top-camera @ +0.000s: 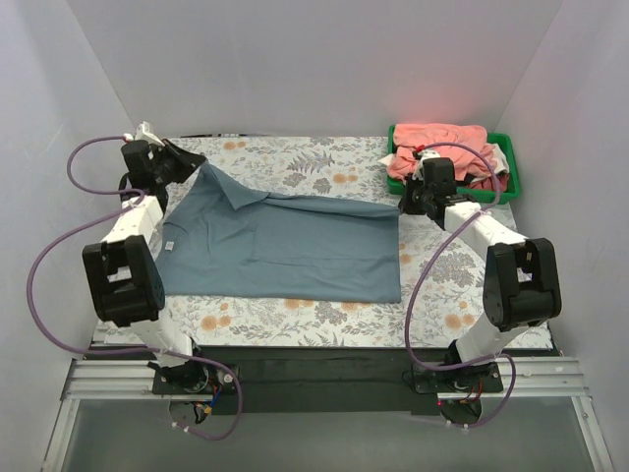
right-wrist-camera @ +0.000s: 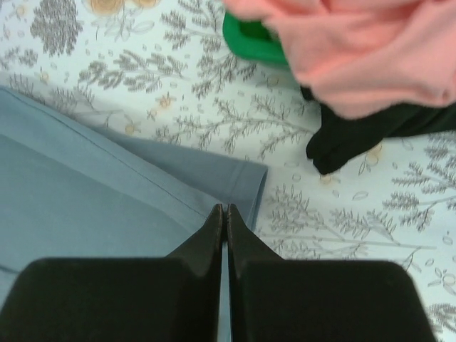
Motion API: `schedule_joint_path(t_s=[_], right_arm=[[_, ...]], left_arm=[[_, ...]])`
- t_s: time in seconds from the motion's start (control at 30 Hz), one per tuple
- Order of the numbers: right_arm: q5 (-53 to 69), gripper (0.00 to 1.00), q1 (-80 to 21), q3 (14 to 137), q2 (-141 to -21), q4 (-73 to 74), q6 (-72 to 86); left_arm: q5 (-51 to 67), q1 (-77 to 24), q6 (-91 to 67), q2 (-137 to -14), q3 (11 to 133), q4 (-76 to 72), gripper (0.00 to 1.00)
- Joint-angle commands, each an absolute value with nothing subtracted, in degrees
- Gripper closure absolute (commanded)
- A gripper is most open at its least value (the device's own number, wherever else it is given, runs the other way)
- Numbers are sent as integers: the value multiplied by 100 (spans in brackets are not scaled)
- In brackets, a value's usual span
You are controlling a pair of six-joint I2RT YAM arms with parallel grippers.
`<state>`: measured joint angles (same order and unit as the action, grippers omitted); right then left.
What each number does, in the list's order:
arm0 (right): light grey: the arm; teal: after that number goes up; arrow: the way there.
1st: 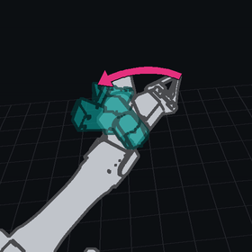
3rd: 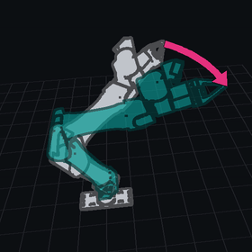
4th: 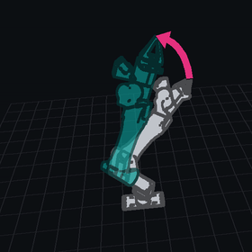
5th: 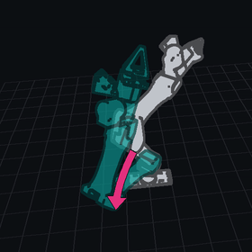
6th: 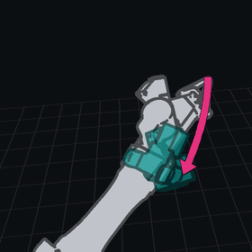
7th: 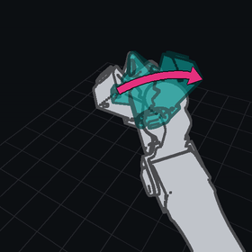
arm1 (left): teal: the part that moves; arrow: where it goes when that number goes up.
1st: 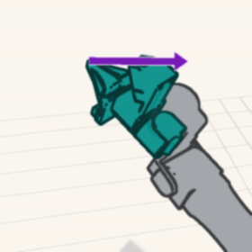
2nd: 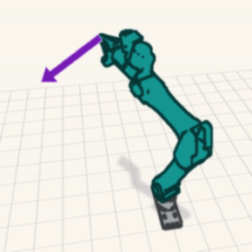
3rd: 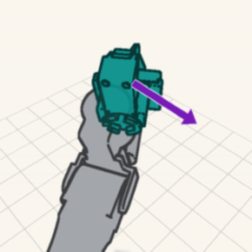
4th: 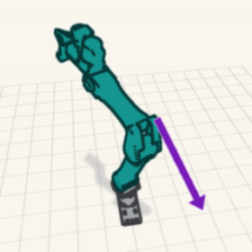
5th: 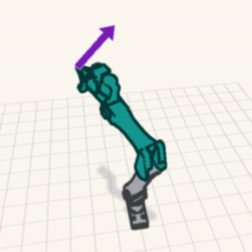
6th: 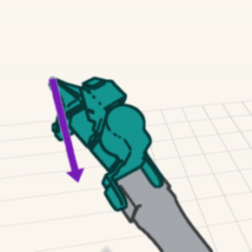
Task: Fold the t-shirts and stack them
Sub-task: Fold the tshirt
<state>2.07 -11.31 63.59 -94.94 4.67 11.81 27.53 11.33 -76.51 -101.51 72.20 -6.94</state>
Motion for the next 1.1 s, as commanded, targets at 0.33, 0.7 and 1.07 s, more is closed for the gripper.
schedule_joint_path(t_s=[0.33, 0.7, 1.07], right_arm=[[26, 99, -1239, 5081, -8218, 299, 1204], [-281, 99, -1424, 4782, -8086, 141, 1397], [-387, 99, -1608, 4360, -7787, 62, 1468]], left_arm=[[2435, 1415, -7787, -7254, 4748, -1239, 100], [1820, 1415, -8016, -6355, 3595, -1161, 100], [1038, 1415, -8464, -5863, 3296, -634, 100]])
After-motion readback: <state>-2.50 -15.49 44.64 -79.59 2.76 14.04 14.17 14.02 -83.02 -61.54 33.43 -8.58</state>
